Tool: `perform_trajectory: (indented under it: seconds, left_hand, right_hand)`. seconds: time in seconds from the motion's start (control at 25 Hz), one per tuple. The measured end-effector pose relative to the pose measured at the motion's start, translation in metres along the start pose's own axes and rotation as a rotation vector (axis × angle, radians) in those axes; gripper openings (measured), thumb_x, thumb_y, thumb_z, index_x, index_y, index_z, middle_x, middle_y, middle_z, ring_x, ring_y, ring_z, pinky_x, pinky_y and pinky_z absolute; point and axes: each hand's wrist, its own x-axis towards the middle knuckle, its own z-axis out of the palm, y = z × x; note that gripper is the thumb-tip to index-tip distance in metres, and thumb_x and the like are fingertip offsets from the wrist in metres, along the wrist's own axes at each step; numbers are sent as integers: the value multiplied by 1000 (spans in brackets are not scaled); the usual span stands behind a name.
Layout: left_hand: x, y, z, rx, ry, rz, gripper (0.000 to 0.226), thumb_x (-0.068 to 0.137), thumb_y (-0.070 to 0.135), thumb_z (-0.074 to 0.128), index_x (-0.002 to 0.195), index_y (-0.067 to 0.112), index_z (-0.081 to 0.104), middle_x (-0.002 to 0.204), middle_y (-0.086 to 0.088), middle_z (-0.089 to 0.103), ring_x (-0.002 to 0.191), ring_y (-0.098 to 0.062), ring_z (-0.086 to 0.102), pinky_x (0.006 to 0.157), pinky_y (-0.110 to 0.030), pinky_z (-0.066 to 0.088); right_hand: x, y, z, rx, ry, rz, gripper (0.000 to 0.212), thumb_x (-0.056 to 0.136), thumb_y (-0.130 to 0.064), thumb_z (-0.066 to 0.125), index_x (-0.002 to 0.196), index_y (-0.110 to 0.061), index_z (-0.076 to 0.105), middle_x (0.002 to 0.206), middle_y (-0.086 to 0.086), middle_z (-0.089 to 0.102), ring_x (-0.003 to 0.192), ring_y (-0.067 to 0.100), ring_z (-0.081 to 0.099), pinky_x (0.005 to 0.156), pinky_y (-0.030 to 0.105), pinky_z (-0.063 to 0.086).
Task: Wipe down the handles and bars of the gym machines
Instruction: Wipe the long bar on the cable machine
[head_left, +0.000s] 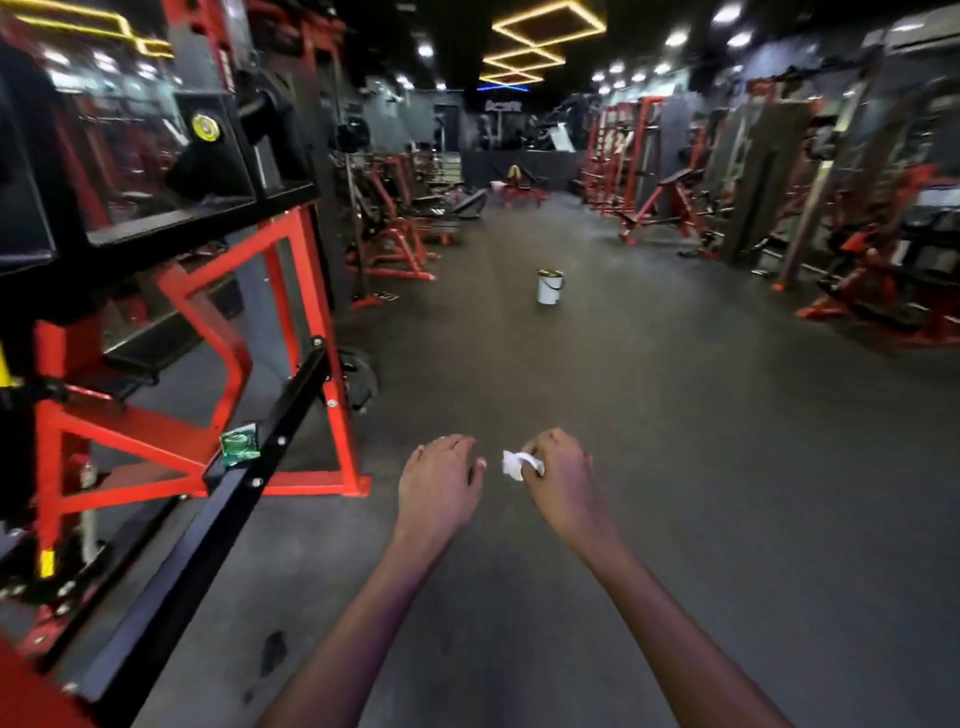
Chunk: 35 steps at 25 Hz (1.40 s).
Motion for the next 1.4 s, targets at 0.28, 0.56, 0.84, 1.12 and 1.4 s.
perform_trajectory:
  seconds: [0.28,0.56,0.84,1.12,1.4]
  left_hand:
    - [192,-24,75,10,72,-139,37,96,32,48,129,16,57,133,1,58,124,-18,51,108,-35,35]
    - [374,-53,120,23,63,-184,35,97,31,47,127,17,58,130,3,59,122,-17,52,105,-33,35]
    - [569,-118,169,36,133,-300,32,95,29,51,123,17,60,126,2,62,118,-19,55,99,-31,38]
    - [757,-188,173,105,242,-463,33,96,32,49,126,25,58,125,6,62,115,-17,56,94,-27,39]
    - [915,-300,213,117,238,-552,32,97,32,48,126,24,58,124,4,62,114,-18,56,97,-32,41]
  right_hand:
    - [203,68,73,48,-88,-141,7,79,-11,65,85,-14,66,97,6,61,96,28,57,78,38,40]
    - [394,117,134,112,-140,-145,5,83,-17,59,86,-18,63,100,1,59,100,23,54,80,34,35]
    - [603,152,231,193,-226,-219,16,81,-25,52,84,-18,65,100,2,61,101,24,55,84,35,38]
    - [822,136,317,267,-221,-354,9,85,-15,58,90,-14,65,101,3,59,98,23,55,86,35,40]
    - [995,109,441,329,-272,-452,9,82,-10,58,86,-13,66,97,4,60,93,23,56,87,41,44]
